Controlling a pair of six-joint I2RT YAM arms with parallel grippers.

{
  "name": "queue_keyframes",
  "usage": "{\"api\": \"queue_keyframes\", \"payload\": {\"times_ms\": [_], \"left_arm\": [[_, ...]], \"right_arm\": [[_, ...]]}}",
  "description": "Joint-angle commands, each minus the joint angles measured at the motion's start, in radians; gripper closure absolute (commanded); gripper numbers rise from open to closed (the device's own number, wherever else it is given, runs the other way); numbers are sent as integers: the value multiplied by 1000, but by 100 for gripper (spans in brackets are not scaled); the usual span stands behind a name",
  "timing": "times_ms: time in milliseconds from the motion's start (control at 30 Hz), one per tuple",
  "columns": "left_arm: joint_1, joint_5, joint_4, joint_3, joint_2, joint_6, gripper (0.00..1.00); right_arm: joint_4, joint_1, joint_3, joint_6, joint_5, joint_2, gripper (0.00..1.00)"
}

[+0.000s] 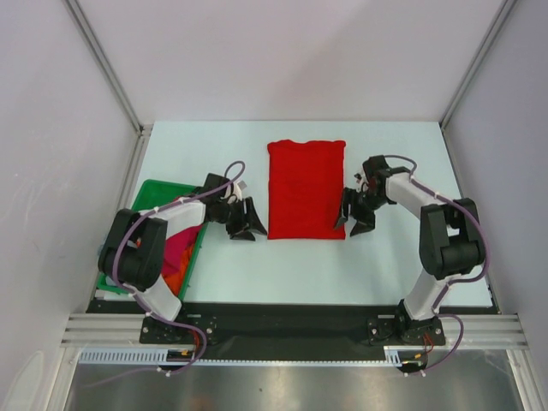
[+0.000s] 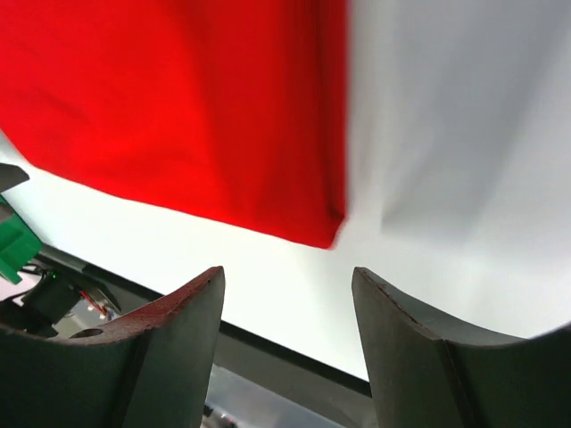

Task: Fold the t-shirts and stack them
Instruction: Fold the tshirt

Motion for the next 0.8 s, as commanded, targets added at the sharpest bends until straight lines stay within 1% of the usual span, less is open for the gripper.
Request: {"api": "queue_keyframes", "payload": {"times_ms": [0, 33, 133, 167, 267, 333, 433, 533, 667, 767], "left_arm": [[1, 83, 99, -37, 15, -50, 42], [3, 75, 108, -54, 11, -51, 42], [1, 67, 131, -74, 21, -70, 41], [1, 66, 137, -74, 27, -77, 41], [1, 58, 161, -68, 55, -100, 41], [1, 61, 163, -44, 72, -105, 41], [1, 58, 172, -8, 106, -97, 38], [1, 69, 166, 18, 159, -107, 38], [-2, 89, 212, 16, 182, -136, 39], [-5, 69, 198, 16, 187, -136, 39]], "right_arm": [[110, -46, -108, 1, -77, -47, 35], [121, -57, -151, 3, -94, -61, 35], [155, -73, -190, 24, -124, -67, 37], [167, -75, -191, 38, -130, -59, 40], [198, -77, -194, 56, -144, -32, 42], [215, -87, -194, 72, -135, -22, 42], [230, -98, -181, 81, -153, 13, 42], [238, -100, -178, 83, -163, 34, 42], [239, -110, -181, 81, -152, 42, 43], [248, -112, -178, 86, -166, 67, 46]]}}
